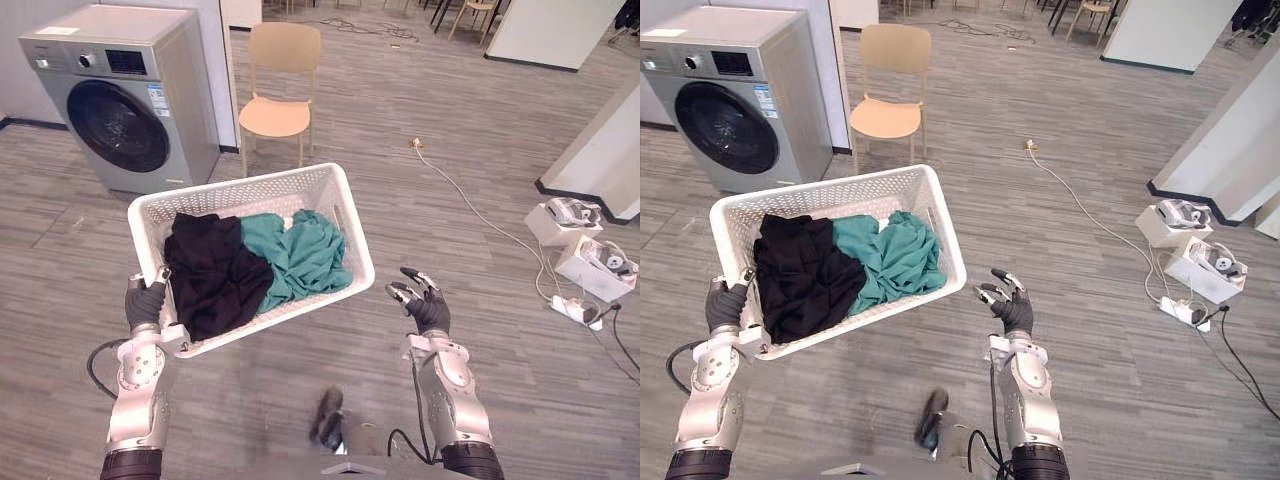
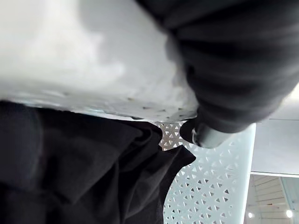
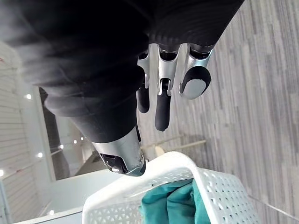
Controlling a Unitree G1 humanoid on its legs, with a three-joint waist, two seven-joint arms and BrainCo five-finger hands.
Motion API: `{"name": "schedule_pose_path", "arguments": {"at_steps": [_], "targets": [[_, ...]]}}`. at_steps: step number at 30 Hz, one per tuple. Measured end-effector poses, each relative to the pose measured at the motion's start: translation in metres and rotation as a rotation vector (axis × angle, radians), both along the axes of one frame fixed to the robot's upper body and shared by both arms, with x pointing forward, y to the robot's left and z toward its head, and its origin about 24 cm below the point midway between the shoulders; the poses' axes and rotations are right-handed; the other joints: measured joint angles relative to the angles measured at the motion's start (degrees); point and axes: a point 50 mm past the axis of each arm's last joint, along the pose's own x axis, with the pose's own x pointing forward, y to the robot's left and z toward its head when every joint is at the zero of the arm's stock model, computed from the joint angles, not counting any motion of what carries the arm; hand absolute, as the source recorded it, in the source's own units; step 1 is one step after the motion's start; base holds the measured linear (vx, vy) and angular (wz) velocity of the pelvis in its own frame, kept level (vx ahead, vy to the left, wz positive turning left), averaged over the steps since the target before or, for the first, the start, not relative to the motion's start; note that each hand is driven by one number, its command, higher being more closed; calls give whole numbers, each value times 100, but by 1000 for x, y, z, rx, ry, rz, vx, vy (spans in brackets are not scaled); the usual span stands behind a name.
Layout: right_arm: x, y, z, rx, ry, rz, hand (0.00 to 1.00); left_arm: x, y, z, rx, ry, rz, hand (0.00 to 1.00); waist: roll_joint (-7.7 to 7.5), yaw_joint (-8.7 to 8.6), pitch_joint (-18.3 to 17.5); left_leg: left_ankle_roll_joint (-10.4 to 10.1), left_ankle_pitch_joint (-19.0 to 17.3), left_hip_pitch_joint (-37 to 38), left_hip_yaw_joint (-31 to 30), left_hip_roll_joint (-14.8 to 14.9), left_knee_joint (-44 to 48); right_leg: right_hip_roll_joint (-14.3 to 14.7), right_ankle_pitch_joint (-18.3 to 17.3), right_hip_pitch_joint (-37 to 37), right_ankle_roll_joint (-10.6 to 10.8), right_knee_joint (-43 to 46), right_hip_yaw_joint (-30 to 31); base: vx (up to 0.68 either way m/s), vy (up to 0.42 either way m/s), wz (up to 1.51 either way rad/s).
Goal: Pick up the laundry basket with both hands and put the clothes into the washing machine.
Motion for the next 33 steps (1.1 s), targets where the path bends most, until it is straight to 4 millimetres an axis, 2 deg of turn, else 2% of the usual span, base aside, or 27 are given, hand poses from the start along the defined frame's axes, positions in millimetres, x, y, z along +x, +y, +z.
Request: {"name": "schedule_pose_path", "arguments": {"at_steps": [1, 2, 3, 4, 5, 6, 8, 11, 14, 15, 16, 17, 18, 19, 20, 21, 22, 23, 24, 25, 26, 27, 28, 29, 30, 31, 33], "targets": [[-6, -5, -4, -7, 18, -14, 100, 1, -7, -2, 10, 10, -32, 100, 109, -70, -33, -90, -111, -46, -98, 244, 552, 147, 83, 53, -68, 282, 136, 683, -216, 38], [-8, -7, -5, -11, 25, -22, 100, 2, -10, -3, 4, 11, -43, 100, 205, -58, -48, -84, -110, -219, -110, 422, 1064, 245, -62, 127, -8, 307, 81, 576, -208, 23], [-9, -12, -3, -22, 22, -31, 100, 3, -16, -4, -6, 9, -61, 100, 405, -60, 56, -56, 109, -804, -128, 842, 2542, 512, -238, 405, -91, 174, 0, 576, -233, -7], [-8, -16, -2, -30, 19, -38, 100, 3, -17, -4, -6, 10, -67, 100, 536, -40, 134, -8, 443, -1100, -146, 1106, 3388, 696, -327, 592, -124, 92, -6, 594, -197, -36], [-9, -22, -1, -45, 18, -48, 100, 3, -21, -9, -16, 26, -88, 100, 733, 70, 228, 144, 1202, -1620, -195, 1617, 4821, 1021, -469, 1000, -246, -76, 60, 715, -195, -73], [-9, -25, 1, -55, 17, -48, 100, 3, -27, -15, -22, 51, -113, 100, 776, 184, 233, 258, 1203, -2030, -198, 1922, 5966, 1209, -628, 1332, -296, -159, 208, 599, -127, -80], [-7, -26, 8, -64, -12, -43, 100, 2, -35, -20, -31, 72, -151, 100, 669, 239, 302, 522, 984, -2582, -195, 1937, 6637, 1237, -855, 1781, -295, -257, 473, 565, -110, -65], [-2, -26, 16, -66, -49, -49, 100, 2, -45, -21, -46, 73, -210, 100, 622, 311, 314, 486, 534, -3263, -215, 1668, 5907, 1234, -986, 2244, -244, -542, 950, 507, -32, -71], [2, -25, 18, -71, -58, -40, 100, 3, -51, -22, -67, 69, -224, 100, 590, 335, 328, 260, 351, -3390, -218, 1210, 3613, 1070, -1073, 2614, -141, -755, 1171, 462, 84, -61], [2, -25, 19, -73, -62, -41, 100, 3, -53, -22, -67, 69, -225, 100, 567, 298, 336, 147, 458, -3374, -196, 983, 2525, 929, -1238, 2809, -20, -795, 1187, 561, 166, -30], [2, -26, 19, -78, -62, -44, 100, 3, -54, -22, -68, 69, -225, 100, 580, 244, 328, 54, 752, -3361, -172, 813, 1476, 842, -1356, 3033, 145, -875, 1177, 474, 159, -13], [2, -27, 19, -82, -61, -47, 100, 3, -54, -22, -64, 69, -226, 100, 575, 240, 326, 47, 945, -3351, -143, 754, 968, 814, -1404, 3144, 225, -930, 1177, 471, 199, -9], [2, -29, 20, -94, -64, -48, 100, 3, -54, -21, -62, 65, -226, 100, 642, 282, 277, 70, 1315, -3364, 36, 734, 232, 806, -1531, 3333, 433, -1002, 1186, 496, 248, -17], [2, -30, 21, -102, -66, -47, 100, 3, -54, -20, -60, 58, -225, 100, 756, 337, 200, 151, 1532, -3400, 234, 751, -80, 801, -1715, 3523, 643, -1013, 1213, 621, 338, -25], [2, -31, 20, -105, -63, -47, 100, 3, -53, -19, -56, 55, -225, 100, 747, 390, 163, 281, 1917, -3365, 257, 733, -25, 738, -1840, 3619, 719, -982, 1264, 530, 306, -31], [0, -27, 16, -90, -50, -40, 100, -2, -51, -19, -48, 59, -216, 100, 580, 454, -39, 459, 2324, -3394, 435, 579, 239, 459, -2063, 3625, 930, -772, 1336, 529, 299, -19], [1, -24, 16, -88, -48, -29, 100, -3, -50, -20, -46, 63, -210, 100, 508, 449, -106, 495, 2347, -3434, 437, 490, 394, 314, -2146, 3559, 1026, -528, 1328, 539, 289, 3], [1, -21, 14, -83, -44, -21, 100, -5, -50, -21, -49, 68, -201, 100, 364, 443, -155, 578, 2150, -3456, 441, 288, 782, -45, -2263, 3294, 1210, 413, 1328, 670, 350, 28], [1, -18, 13, -69, -42, -21, 100, -6, -48, -22, -45, 76, -196, 100, 186, 451, -144, 627, 1749, -3352, 484, 64, 1069, -424, -2188, 2846, 1375, 1785, 1390, 572, 293, 33], [1, -15, 10, -58, -35, -21, 100, -8, -46, -23, -38, 83, -191, 100, 67, 449, -153, 652, 1566, -3271, 503, -68, 1189, -650, -1979, 2584, 1517, 2521, 1473, 559, 268, 42], [2, -11, 2, -40, -7, -19, 100, -10, -42, -24, -27, 94, -181, 100, -74, 409, -190, 697, 1302, -3133, 459, -239, 1394, -943, -1468, 2161, 1660, 3754, 1627, 531, 221, 50], [4, -5, -5, -29, 25, -2, 100, -11, -38, -25, -17, 101, -171, 100, -68, 399, -180, 722, 1060, -2898, 336, -309, 1480, -1045, -1459, 1787, 1602, 4588, 1611, 612, 237, 43], [5, 3, -12, -14, 51, 16, 100, -13, -34, -26, -5, 112, -150, 100, 7, 427, -123, 711, 895, -2518, 244, -316, 1380, -1065, -1634, 1551, 1370, 4995, 1494, 494, 172, 23], [5, 6, -13, -7, 56, 27, 100, -14, -31, -26, -2, 117, -135, 100, 52, 436, -94, 705, 825, -2308, 181, -319, 1280, -1057, -1742, 1429, 1234, 5068, 1413, 463, 143, 10], [5, 11, -14, 5, 54, 39, 100, -16, -26, -27, 2, 121, -111, 100, 129, 438, -51, 690, 744, -1942, 69, -333, 1075, -1022, -1951, 1156, 1037, 5001, 1268, 347, 92, 16], [5, 12, -14, 6, 53, 43, 100, -16, -24, -26, 6, 119, -103, 100, 157, 430, -47, 689, 708, -1805, 13, -336, 986, -984, -2043, 959, 968, 4851, 1198, 385, 74, 39], [6, 12, -11, 5, 40, 54, 100, -15, -23, -19, 8, 87, -93, 100, 190, 364, -37, 634, 616, -1558, -186, -338, 837, -791, -2129, 397, 871, 3607, 1032, 383, 9, 55]]}}
